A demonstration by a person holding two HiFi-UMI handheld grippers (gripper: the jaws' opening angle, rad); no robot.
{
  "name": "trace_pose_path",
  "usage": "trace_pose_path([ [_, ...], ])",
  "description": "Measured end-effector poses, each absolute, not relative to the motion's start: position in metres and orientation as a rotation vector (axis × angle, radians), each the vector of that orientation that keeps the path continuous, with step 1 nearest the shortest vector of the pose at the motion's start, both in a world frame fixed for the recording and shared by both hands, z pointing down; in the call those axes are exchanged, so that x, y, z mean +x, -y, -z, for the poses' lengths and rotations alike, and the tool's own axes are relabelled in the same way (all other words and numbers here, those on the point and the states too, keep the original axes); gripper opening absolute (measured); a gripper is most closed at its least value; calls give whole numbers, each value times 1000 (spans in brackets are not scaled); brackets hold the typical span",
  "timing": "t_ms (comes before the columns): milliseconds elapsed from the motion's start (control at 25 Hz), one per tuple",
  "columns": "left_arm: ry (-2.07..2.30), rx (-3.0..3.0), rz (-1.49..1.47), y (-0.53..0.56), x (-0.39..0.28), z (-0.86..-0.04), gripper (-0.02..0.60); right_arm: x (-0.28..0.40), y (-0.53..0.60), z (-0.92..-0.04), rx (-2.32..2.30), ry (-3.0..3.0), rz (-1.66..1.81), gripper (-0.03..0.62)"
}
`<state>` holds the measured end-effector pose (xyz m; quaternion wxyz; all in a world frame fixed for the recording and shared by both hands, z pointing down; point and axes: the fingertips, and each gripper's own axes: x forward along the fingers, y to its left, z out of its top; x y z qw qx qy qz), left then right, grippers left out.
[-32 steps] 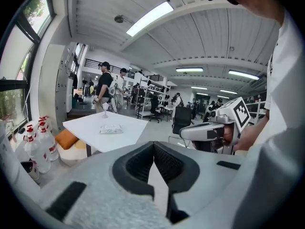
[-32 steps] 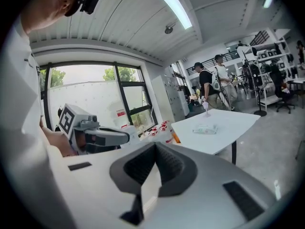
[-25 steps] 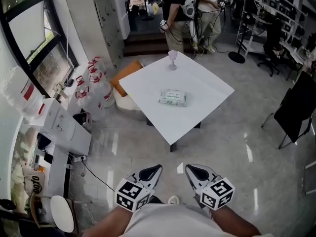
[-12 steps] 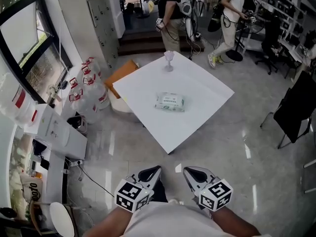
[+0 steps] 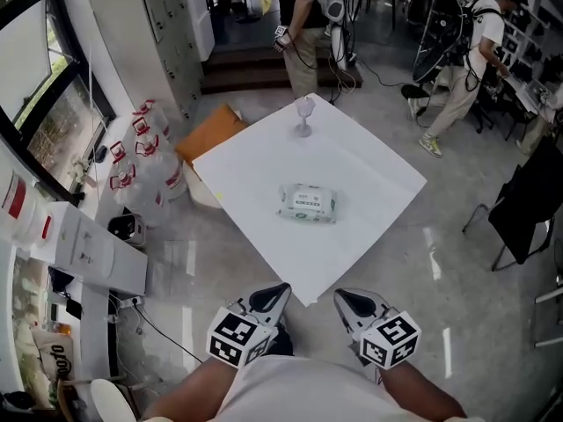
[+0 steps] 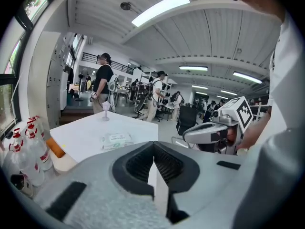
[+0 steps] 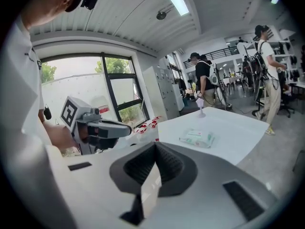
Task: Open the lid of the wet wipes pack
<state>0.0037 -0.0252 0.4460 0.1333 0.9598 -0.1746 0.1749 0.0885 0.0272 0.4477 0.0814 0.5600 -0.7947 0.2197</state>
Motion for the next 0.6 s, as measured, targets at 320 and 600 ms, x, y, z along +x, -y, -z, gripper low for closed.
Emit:
trace_pose_path([
  [320, 456, 2832, -494, 124, 16, -441, 9, 99, 62, -444, 1718, 2321, -626, 6],
  [600, 398, 2829, -524, 163, 15, -453, 9, 105, 105, -451, 1787, 2270, -652, 8],
])
